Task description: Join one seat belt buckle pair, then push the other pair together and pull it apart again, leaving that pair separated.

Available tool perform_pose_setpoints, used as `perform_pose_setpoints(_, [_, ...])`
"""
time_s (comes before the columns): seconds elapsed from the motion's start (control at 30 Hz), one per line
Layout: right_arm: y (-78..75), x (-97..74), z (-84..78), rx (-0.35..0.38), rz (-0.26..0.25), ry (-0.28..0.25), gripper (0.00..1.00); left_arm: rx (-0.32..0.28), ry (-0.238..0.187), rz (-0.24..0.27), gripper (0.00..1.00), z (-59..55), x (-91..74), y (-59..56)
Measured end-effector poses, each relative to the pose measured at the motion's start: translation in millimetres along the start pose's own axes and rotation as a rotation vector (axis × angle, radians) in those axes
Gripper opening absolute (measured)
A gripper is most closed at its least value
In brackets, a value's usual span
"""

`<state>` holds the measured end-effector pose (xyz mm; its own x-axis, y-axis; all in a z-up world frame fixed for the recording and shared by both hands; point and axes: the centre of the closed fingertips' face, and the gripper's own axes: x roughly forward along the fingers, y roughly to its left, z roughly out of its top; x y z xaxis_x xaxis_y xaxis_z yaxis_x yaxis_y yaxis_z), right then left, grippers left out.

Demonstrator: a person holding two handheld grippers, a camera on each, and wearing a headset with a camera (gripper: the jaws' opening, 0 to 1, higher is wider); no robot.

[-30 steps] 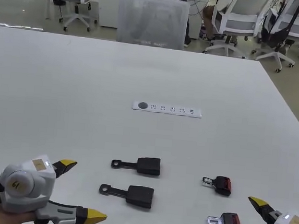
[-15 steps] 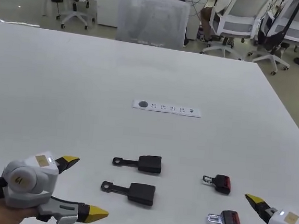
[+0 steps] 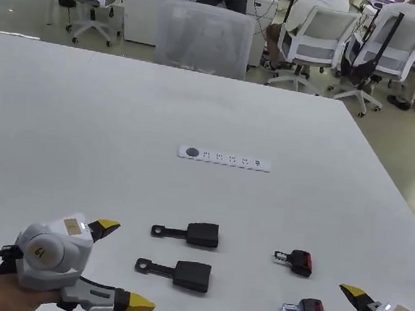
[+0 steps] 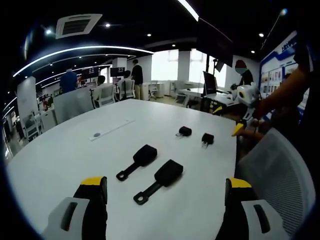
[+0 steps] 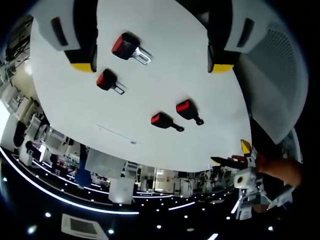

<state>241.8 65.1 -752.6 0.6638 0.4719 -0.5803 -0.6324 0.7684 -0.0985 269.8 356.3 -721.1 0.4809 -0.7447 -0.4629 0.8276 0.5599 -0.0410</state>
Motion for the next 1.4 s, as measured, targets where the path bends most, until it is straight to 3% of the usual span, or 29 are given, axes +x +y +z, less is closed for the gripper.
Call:
perform_pose_setpoints(0.17, [-6.2,-4.3,-7.8,-0.032,0.024,0.019,0.9,0.037,0.034,-0.027,0.99,3.6,15.3,-5.4])
perform_pose_setpoints(0.37, [-23.9,-3.7,-16.5,-0.059,0.071,0.027,0.9,0.057,0.063,-0.04,0.99,13.8,36.4,-12.0])
perform_pose_setpoints(0.7, [-49.7,13.2,-29.1,-0.111,0.2,0.035,0.85,0.079,0.136,-0.037,0.97,20.5,60.0,-19.2])
perform_pose_setpoints(0.77, [-48.5,18.7,-31.4,-0.119,0.238,0.032,0.84,0.082,0.154,-0.029,0.97,18.7,60.9,-18.3])
perform_pose_setpoints(0.9, [-48.7,30.3,-45.4,-0.158,0.294,0.083,0.81,0.092,0.191,-0.028,0.96,13.8,61.4,-20.0])
perform_pose_setpoints(1.07, [-47.6,38.9,-42.6,-0.146,0.329,0.082,0.8,0.111,0.221,-0.042,0.94,7.7,65.1,-17.8])
perform_pose_setpoints(1.17, [-45.8,45.5,-46.9,-0.134,0.351,0.097,0.79,0.107,0.226,-0.068,0.92,2.3,72.3,-15.9])
perform_pose_setpoints(1.27, [-45.4,47.8,-50.2,-0.135,0.355,0.121,0.78,0.145,0.267,-0.105,0.91,-7.1,78.4,-15.0])
perform_pose_setpoints(1.4, [-43.5,52.7,-56.2,-0.145,0.373,0.15,0.76,0.174,0.285,-0.144,0.87,-15.7,89.2,-10.3])
